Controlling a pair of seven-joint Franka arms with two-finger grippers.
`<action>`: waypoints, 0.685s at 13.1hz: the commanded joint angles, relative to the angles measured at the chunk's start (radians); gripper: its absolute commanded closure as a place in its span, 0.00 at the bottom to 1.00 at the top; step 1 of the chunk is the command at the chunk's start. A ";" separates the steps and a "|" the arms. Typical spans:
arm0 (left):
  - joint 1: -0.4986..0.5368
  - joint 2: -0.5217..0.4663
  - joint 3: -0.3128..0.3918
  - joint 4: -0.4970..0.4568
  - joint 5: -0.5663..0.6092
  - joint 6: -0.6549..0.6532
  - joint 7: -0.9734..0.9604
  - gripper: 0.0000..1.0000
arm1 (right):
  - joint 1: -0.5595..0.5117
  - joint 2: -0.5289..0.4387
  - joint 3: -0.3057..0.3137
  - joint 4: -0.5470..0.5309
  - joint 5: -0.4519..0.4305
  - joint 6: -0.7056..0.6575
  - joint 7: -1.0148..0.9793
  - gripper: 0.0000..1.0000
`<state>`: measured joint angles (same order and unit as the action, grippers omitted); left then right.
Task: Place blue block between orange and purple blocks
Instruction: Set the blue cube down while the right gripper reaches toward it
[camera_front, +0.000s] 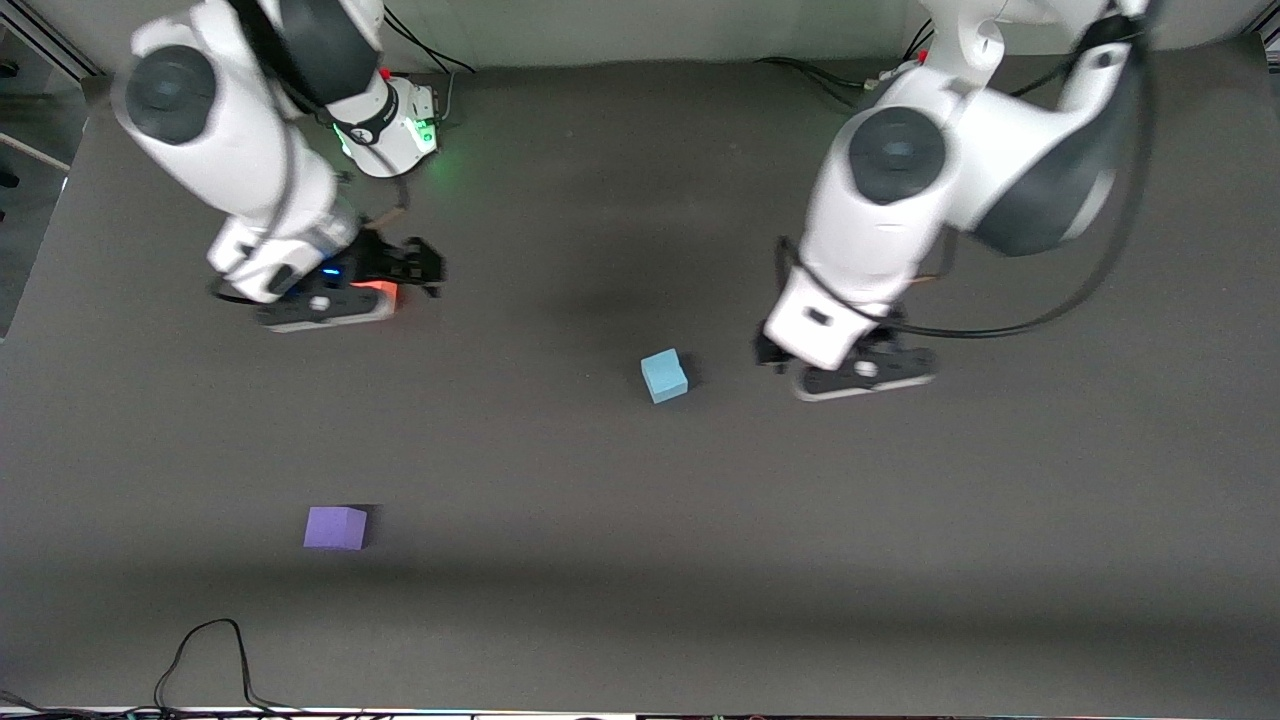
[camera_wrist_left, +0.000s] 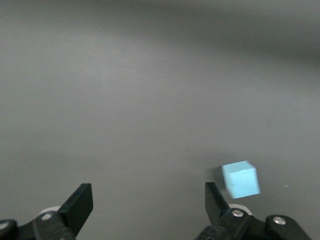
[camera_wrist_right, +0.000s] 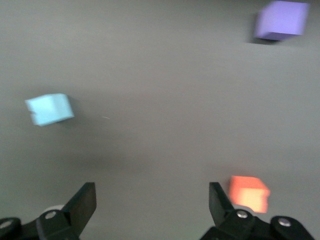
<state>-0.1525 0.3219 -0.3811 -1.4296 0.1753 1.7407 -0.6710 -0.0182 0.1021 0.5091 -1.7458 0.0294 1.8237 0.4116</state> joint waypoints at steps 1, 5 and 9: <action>0.025 -0.072 0.137 -0.037 -0.059 -0.070 0.211 0.00 | 0.020 0.253 0.133 0.190 -0.096 0.064 0.177 0.00; 0.034 -0.268 0.338 -0.256 -0.123 -0.058 0.505 0.00 | 0.119 0.488 0.184 0.235 -0.294 0.273 0.324 0.00; 0.057 -0.438 0.401 -0.564 -0.122 0.115 0.537 0.00 | 0.231 0.617 0.184 0.212 -0.523 0.371 0.470 0.00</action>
<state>-0.1044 0.0069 0.0113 -1.7867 0.0655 1.7492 -0.1527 0.1767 0.6617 0.6821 -1.5619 -0.3986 2.1938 0.8107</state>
